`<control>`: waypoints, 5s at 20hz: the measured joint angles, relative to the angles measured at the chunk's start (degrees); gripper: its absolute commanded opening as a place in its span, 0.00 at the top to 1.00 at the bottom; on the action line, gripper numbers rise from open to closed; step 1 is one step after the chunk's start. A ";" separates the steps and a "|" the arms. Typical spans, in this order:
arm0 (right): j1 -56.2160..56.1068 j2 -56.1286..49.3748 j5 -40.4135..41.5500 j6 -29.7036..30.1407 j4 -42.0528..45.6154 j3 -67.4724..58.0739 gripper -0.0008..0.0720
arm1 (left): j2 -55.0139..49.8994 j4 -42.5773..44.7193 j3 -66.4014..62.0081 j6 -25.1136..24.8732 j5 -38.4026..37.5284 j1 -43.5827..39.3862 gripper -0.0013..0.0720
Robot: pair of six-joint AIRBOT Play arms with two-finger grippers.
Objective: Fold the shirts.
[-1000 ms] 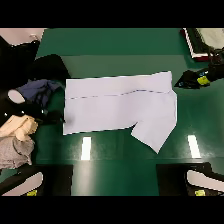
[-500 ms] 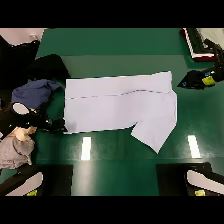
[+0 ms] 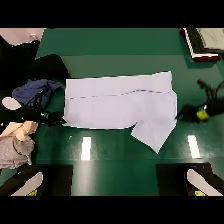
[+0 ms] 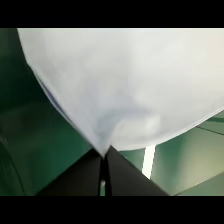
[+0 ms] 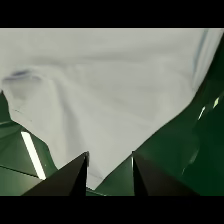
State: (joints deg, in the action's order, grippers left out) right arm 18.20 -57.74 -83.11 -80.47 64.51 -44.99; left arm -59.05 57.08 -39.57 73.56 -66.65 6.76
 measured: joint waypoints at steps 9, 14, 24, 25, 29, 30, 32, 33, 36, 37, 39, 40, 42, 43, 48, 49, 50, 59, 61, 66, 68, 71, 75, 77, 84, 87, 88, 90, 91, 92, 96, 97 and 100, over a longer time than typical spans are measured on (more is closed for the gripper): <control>2.99 7.34 12.17 -0.42 -4.13 22.03 0.57 | 1.01 -0.15 -0.68 -0.07 -1.09 0.00 0.95; 3.04 7.76 16.70 -0.57 -5.55 23.50 0.70 | 1.03 -0.15 -0.70 -0.07 -1.36 0.00 0.95; 3.06 7.63 21.40 -0.44 -3.45 22.16 0.97 | 1.03 -0.17 -0.72 -0.28 -1.88 0.00 0.95; 3.08 7.63 19.61 -0.37 -1.79 20.70 0.97 | 1.07 -0.20 -0.79 -0.72 -2.71 0.00 0.95; 3.10 9.79 7.43 -0.37 3.30 13.07 0.97 | 3.23 0.04 -0.90 -2.36 -6.43 -0.11 0.95; 3.08 11.32 4.66 -0.44 4.55 11.58 0.97 | 4.28 0.46 -0.90 -2.62 -7.04 -0.13 0.95; 3.08 14.97 -0.17 -1.60 6.05 9.73 0.97 | 6.73 1.20 -0.90 -3.02 -9.16 -0.11 0.95; 3.08 16.85 -2.29 -2.27 6.51 9.20 0.97 | 7.87 1.42 -0.92 -3.15 -10.69 -0.11 0.95; 3.08 22.64 -6.25 -4.48 7.32 8.24 0.97 | 10.03 1.33 -0.92 -3.28 -13.46 -0.13 0.95; 3.08 24.06 -6.43 -4.90 7.19 8.07 0.98 | 10.43 1.29 -0.92 -3.34 -13.29 -0.13 0.95; 3.10 25.94 -4.83 -5.60 6.05 7.80 0.98 | 10.88 1.01 -1.31 -3.37 -10.32 -0.13 0.95; 3.10 26.23 -3.21 -5.84 4.79 7.69 0.98 | 11.04 0.94 -1.66 -3.37 -8.33 -0.11 0.95; 3.08 25.16 0.24 -5.99 1.73 6.95 0.98 | 11.21 0.87 -2.86 -3.30 -3.85 -0.13 0.95; 3.02 23.80 1.77 -5.99 0.44 6.12 0.98 | 11.28 0.87 -3.61 -3.21 -1.70 -0.13 0.95; -1.14 11.58 10.21 -5.64 -2.12 -2.56 0.98 | 10.45 0.66 -6.19 -1.86 10.75 -0.13 0.95; -2.51 8.37 11.82 -5.55 -2.47 -4.79 0.98 | 9.60 0.39 -6.36 -1.66 12.41 -0.13 0.95; -3.80 5.27 13.11 -5.53 -2.54 -6.86 0.98 | 8.41 -0.09 -6.60 -1.57 13.92 -0.13 0.95; -9.55 -18.45 21.14 -5.42 -2.86 -23.12 0.97 | -12.87 -3.28 -18.21 -1.88 18.58 -0.13 0.95; -9.77 -22.29 21.79 -5.42 -2.89 -26.32 0.89 | -17.29 -3.58 -21.14 -1.75 18.60 -0.13 0.90; -9.22 -28.48 19.63 -4.96 -3.32 -33.57 0.43 | -22.47 -4.02 -25.07 -0.22 18.34 -0.11 0.15; -8.07 -28.79 17.00 -3.32 -3.32 -35.30 0.43 | -23.12 -4.04 -26.49 0.11 16.41 -0.11 0.16; -4.28 -27.61 11.78 -0.31 -3.39 -34.60 0.43 | -23.52 -4.22 -27.96 0.48 11.63 -0.13 0.55; 2.97 -26.23 7.80 2.78 -3.65 -28.17 0.14 | -23.74 -5.20 -28.65 -0.61 5.73 -0.13 0.95; 5.99 -26.73 6.84 5.57 -5.81 -24.65 0.15 | -23.76 -6.51 -28.81 -1.14 3.56 -0.17 0.95; 10.10 -34.91 5.86 14.45 -16.55 -20.11 0.15 | -23.78 -8.63 -28.87 -1.73 1.44 -5.84 0.95; 8.90 -37.88 5.62 17.38 -21.05 -19.85 0.21 | -23.78 -8.94 -28.87 -1.03 2.62 -10.01 0.95; 8.20 -38.62 5.90 18.01 -21.84 -19.80 0.21 | -23.78 -8.94 -28.87 -0.79 3.23 -11.26 0.95; 6.51 -39.69 7.37 18.97 -22.38 -19.71 0.41 | -23.78 -9.01 -28.87 -0.37 4.39 -13.68 0.95; 5.62 -40.13 8.15 19.23 -22.84 -19.69 0.43 | -23.78 -9.03 -28.87 -0.09 4.85 -14.75 0.95; 4.76 -40.35 9.03 19.56 -23.02 -19.76 0.70 | -23.78 -9.01 -28.87 0.24 5.33 -15.63 0.95; 2.19 -41.07 11.13 21.38 -22.80 -22.56 0.97 | -23.78 -8.76 -28.87 1.97 7.23 -18.88 0.95; 1.84 -41.16 11.06 21.75 -22.36 -24.15 0.97 | -23.80 -8.70 -28.87 2.60 8.02 -19.78 0.95; 0.63 -40.76 5.57 21.18 -23.50 -30.62 0.98 | -24.15 -8.70 -29.22 3.85 11.34 -22.82 0.95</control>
State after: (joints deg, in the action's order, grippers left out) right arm 18.83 -98.50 -77.54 -59.29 41.01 -75.61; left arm -83.20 48.38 -68.79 77.41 -55.31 -16.05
